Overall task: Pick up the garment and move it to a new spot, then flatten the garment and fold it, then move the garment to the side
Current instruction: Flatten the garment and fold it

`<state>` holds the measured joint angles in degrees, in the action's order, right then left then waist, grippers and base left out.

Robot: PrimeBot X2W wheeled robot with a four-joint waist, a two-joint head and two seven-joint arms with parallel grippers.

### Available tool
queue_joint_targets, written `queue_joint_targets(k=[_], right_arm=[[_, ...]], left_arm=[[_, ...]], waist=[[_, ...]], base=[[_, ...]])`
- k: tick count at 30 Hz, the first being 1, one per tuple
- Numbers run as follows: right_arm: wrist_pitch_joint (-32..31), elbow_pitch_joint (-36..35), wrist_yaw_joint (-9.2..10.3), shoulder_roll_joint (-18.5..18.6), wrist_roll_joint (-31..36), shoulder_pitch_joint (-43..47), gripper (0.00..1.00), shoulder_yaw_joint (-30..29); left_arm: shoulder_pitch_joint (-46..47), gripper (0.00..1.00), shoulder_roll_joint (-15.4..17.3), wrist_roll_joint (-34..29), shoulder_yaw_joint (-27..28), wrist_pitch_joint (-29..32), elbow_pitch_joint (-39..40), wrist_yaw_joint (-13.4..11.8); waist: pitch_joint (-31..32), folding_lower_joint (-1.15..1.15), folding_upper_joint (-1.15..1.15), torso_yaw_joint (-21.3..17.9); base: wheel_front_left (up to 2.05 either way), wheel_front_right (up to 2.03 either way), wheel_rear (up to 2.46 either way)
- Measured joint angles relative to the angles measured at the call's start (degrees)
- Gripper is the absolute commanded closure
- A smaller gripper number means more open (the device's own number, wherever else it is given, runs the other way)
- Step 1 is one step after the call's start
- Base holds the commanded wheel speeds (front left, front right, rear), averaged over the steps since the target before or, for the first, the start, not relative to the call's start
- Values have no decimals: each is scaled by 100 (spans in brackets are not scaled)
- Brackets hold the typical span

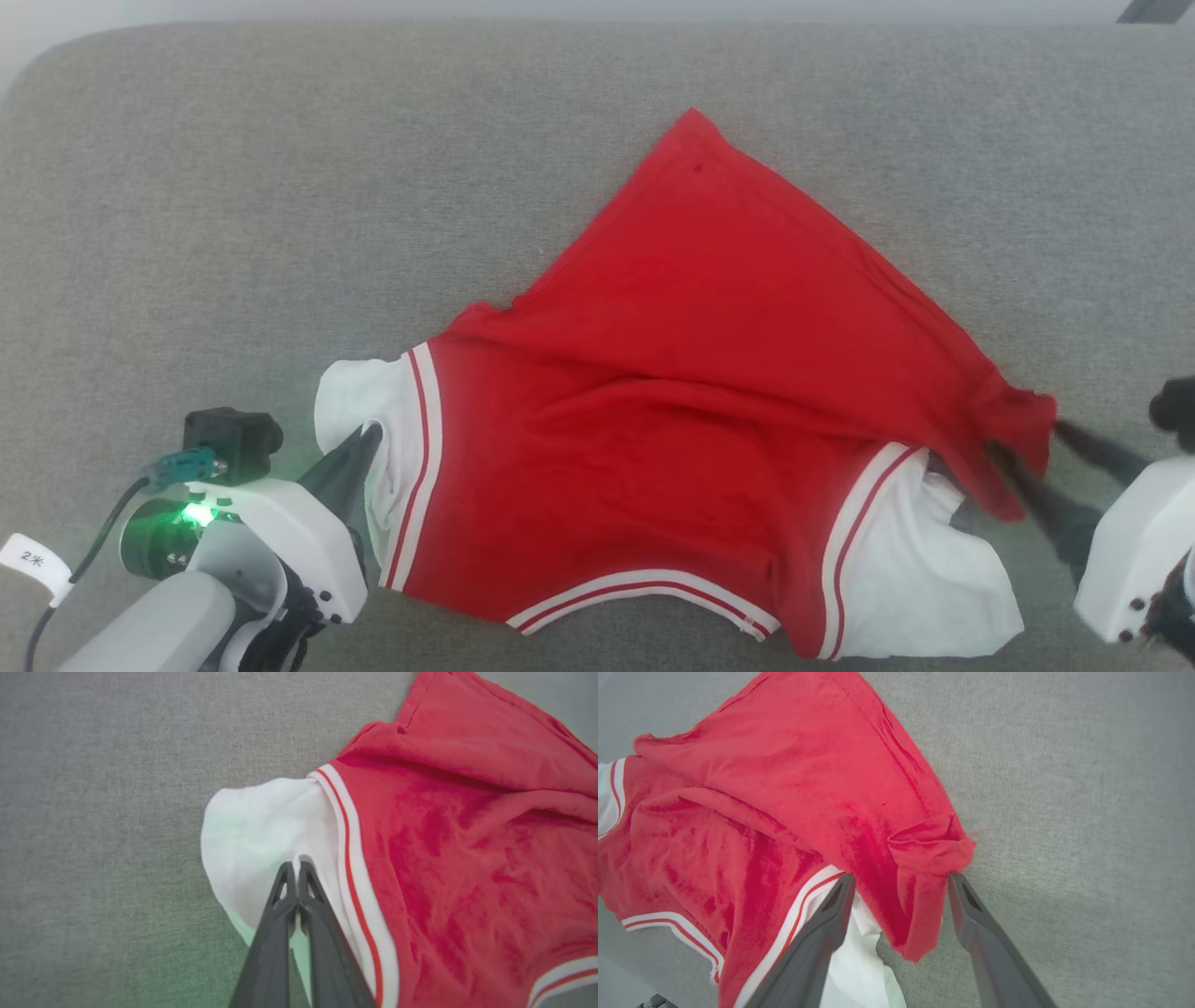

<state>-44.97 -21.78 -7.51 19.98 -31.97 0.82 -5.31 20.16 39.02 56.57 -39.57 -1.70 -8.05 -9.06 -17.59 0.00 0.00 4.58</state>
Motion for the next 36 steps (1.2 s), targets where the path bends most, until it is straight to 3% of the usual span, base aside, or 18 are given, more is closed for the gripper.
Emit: queue_joint_targets(k=[6,13,26,36], right_arm=[[102,-354,2,104,274,-687,0,122],[659,588,1,421,402,-2057,0,692],[1344,4550,1,492,47,-5060,0,2586],[894,6413,0,603,-264,-6289,0,4034]], left_arm=[[24,100,-98,-11,-71,3,5,24],[208,100,-253,-57,-151,8,-25,102],[705,100,-821,-166,-392,-43,-401,420],[952,100,-1113,-221,-509,-141,-795,667]], waist=[[-19,0,0,164],[-111,0,0,416],[-455,0,0,1166],[-652,0,0,1628]], base=[[0,0,0],[0,0,0],[0,0,0],[0,0,0]])
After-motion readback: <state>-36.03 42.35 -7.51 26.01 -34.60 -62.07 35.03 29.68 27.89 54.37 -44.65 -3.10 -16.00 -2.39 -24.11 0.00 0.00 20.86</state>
